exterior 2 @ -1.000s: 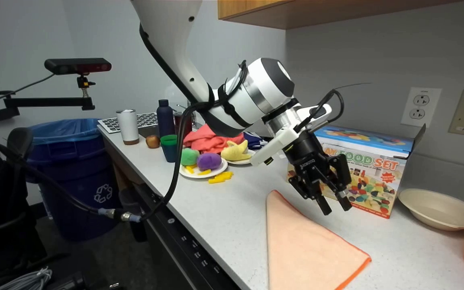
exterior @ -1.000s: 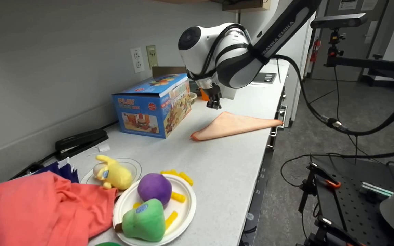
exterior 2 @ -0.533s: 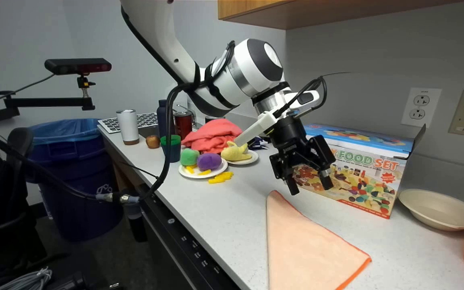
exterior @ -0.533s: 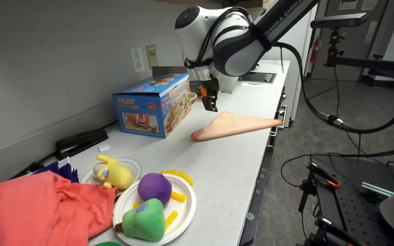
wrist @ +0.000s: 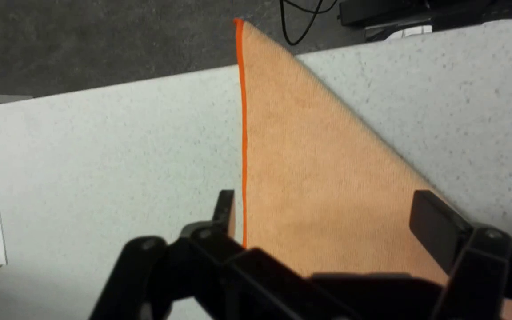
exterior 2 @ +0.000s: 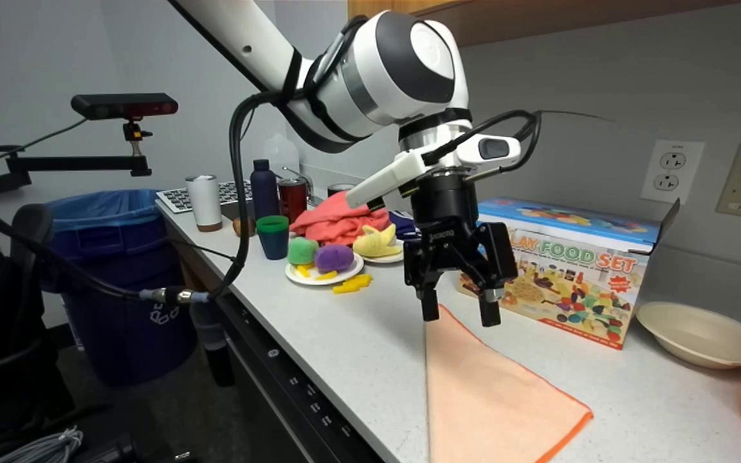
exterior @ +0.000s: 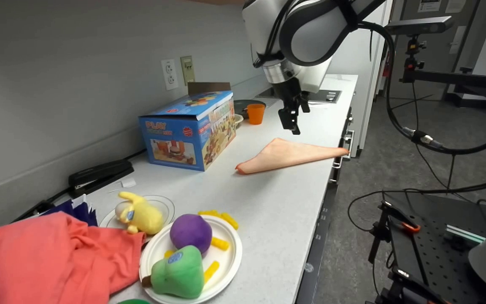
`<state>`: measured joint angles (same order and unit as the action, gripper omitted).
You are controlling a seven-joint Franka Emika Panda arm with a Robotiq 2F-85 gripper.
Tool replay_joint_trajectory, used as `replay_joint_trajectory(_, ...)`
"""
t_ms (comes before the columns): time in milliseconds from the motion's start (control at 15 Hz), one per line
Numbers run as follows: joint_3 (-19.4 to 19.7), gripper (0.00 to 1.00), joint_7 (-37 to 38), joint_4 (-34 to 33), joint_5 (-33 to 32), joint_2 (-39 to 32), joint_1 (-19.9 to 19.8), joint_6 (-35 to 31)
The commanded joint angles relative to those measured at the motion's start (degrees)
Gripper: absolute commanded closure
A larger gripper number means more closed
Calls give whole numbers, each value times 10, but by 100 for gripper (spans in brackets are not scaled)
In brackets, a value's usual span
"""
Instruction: Fold the cloth on the counter
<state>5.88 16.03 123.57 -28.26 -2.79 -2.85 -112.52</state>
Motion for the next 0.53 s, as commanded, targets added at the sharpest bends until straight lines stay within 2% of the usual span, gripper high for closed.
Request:
replay_joint_trajectory(0, 7, 0, -32, 50, 40, 48, -19, 10)
replay_joint_trajectory(133, 11, 0, -18, 68, 48, 65, -25, 15)
replay_joint_trajectory(267, 7, 0, -31, 80, 110, 75, -23, 6)
replay_joint_trajectory(333, 7, 0, -15, 59, 66, 46, -26, 9)
replay_joint_trajectory(467, 6, 0, -14, 62, 71, 49, -26, 9)
